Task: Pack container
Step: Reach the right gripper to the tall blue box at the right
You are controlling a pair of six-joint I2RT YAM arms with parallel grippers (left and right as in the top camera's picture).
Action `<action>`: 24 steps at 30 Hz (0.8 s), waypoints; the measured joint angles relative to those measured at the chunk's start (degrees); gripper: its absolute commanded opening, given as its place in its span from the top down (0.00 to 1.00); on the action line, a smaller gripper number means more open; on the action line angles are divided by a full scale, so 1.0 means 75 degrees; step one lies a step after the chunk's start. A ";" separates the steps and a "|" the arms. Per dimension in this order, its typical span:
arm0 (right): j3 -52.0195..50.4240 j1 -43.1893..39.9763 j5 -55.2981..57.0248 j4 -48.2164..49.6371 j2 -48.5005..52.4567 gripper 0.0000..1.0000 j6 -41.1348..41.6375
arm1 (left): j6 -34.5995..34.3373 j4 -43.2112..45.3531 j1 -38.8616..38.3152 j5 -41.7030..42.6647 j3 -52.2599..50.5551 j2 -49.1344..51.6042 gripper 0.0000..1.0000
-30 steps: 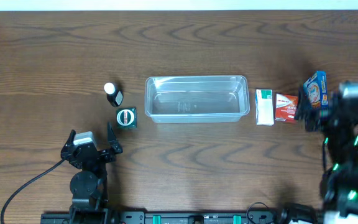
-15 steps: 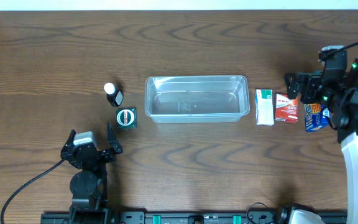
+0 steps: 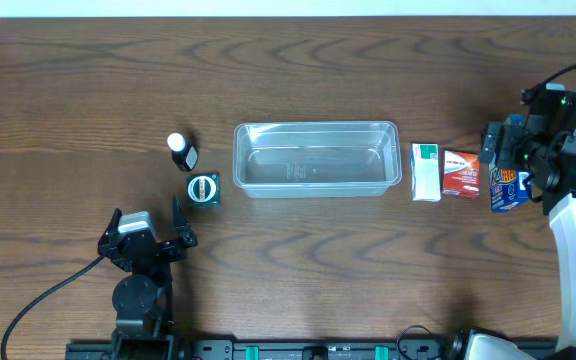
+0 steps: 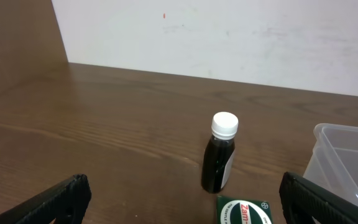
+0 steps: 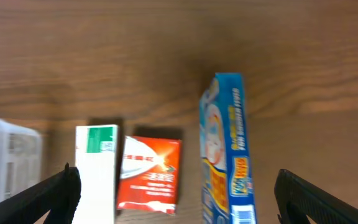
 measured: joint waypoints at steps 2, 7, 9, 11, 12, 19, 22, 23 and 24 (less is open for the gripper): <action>0.0000 -0.0085 0.0134 -0.0029 0.0134 0.05 -0.0061 | 0.0000 0.0000 0.0000 0.0000 0.0000 0.0000 0.02; -0.0006 -0.0259 0.0431 0.0085 0.0653 0.10 -0.0184 | 0.0000 0.0000 0.0000 0.0000 0.0000 0.0000 0.02; -0.0006 -0.0353 0.0484 0.0111 0.0863 0.09 -0.0178 | 0.0000 0.0000 0.0000 0.0000 0.0000 0.0000 0.02; -0.0012 -0.0460 0.0542 0.0114 0.1017 0.09 -0.0122 | 0.0000 0.0000 0.0000 0.0000 0.0000 0.0000 0.02; -0.0015 -0.0525 0.0562 0.0117 0.1061 0.08 -0.0085 | 0.0000 0.0000 0.0000 0.0000 0.0000 0.0000 0.02; -0.0017 -0.0772 0.0621 0.0175 0.1195 0.14 0.0216 | 0.0000 0.0000 0.0000 0.0000 0.0000 0.0000 0.02; -0.0017 -0.0772 0.0618 0.0198 0.1416 0.16 0.0297 | 0.0000 0.0000 0.0000 0.0000 0.0000 0.0000 0.02; -0.0017 -0.0772 0.0618 0.0210 0.1515 0.18 0.0321 | 0.0000 0.0000 0.0000 0.0000 0.0000 0.0000 0.02; -0.0017 -0.0772 0.0618 0.0239 0.1597 0.19 0.0332 | 0.0000 0.0000 0.0000 0.0000 0.0000 0.0000 0.02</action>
